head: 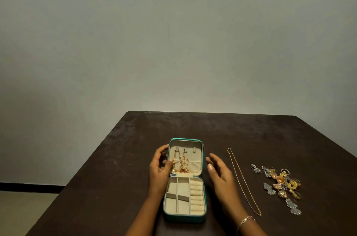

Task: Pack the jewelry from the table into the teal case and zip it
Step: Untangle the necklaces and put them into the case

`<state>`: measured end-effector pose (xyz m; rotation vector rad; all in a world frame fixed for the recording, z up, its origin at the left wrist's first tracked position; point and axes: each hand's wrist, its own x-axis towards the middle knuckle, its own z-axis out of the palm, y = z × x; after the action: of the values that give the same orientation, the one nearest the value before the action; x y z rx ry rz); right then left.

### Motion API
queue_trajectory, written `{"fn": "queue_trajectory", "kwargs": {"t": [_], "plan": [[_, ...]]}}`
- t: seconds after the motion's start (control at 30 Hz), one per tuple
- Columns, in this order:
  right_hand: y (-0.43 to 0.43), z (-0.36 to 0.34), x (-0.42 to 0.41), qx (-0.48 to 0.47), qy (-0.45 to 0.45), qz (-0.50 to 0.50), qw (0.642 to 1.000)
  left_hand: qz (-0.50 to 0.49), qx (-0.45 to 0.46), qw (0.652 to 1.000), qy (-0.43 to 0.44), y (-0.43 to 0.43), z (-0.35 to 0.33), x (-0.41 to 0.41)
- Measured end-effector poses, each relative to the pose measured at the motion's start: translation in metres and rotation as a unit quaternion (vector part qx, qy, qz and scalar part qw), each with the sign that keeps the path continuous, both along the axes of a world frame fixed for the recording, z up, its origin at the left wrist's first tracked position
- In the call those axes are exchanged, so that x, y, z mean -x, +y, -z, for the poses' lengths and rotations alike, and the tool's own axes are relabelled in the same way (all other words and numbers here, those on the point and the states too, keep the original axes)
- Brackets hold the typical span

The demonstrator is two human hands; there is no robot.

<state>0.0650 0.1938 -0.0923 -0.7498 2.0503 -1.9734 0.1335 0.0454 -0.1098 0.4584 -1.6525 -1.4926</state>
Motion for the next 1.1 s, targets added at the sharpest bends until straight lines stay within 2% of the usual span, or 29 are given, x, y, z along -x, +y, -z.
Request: {"fn": "queue_trajectory", "kwargs": {"t": [0.07,0.17,0.3,0.4,0.6,0.93,1.1], "plan": [[0.015,0.004,-0.004,-0.018,0.027,0.006,0.999,0.002,-0.012,1.0,-0.015,0.0,0.002,0.0],[0.042,0.006,-0.002,-0.068,0.122,0.019,0.99,0.005,-0.014,0.999,-0.051,0.0,0.004,0.002],[0.084,0.006,0.009,-0.152,0.256,0.036,0.954,0.009,-0.001,0.994,-0.105,0.003,0.003,0.001],[0.113,0.007,0.016,-0.221,0.31,0.034,0.924,0.015,0.017,0.99,-0.137,0.002,0.001,0.0],[0.147,0.014,0.021,-0.294,0.354,-0.004,0.888,0.026,0.02,0.981,-0.192,-0.003,-0.002,0.001],[0.148,0.023,0.023,-0.336,0.354,-0.014,0.873,0.045,0.01,0.961,-0.272,-0.01,-0.021,0.005],[0.144,0.028,0.026,-0.343,0.357,-0.003,0.869,0.007,0.125,0.959,-0.254,-0.004,-0.055,0.027]]}}
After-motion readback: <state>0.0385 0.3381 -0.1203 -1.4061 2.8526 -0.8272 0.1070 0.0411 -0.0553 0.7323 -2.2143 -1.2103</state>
